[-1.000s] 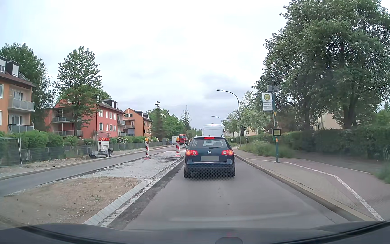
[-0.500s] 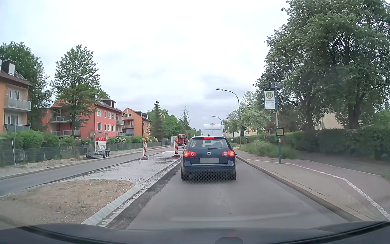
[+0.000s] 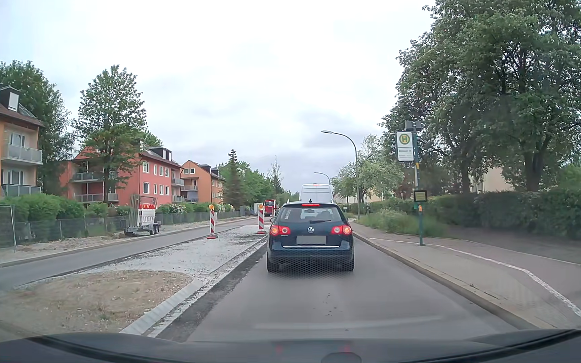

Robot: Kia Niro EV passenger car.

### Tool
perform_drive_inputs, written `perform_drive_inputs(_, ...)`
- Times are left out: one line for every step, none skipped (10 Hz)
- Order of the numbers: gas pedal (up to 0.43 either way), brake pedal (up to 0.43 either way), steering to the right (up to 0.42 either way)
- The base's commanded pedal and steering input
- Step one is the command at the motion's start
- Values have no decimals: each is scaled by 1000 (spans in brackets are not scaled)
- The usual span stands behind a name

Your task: Follow the waypoints while adhering to traffic rules and regulations

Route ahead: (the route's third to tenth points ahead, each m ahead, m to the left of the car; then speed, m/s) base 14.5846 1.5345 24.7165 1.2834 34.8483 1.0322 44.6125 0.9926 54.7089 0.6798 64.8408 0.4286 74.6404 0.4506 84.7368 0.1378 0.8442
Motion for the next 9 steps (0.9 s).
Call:
perform_drive_inputs(0,98,5)
perform_drive_inputs(0,98,3)
perform_drive_inputs(0,98,2)
perform_drive_inputs(0,98,2)
perform_drive_inputs(0,98,1)
perform_drive_inputs(0,104,1)
perform_drive_inputs(0,104,1)
perform_drive_inputs(0,104,0)
perform_drive_inputs(0,104,0)
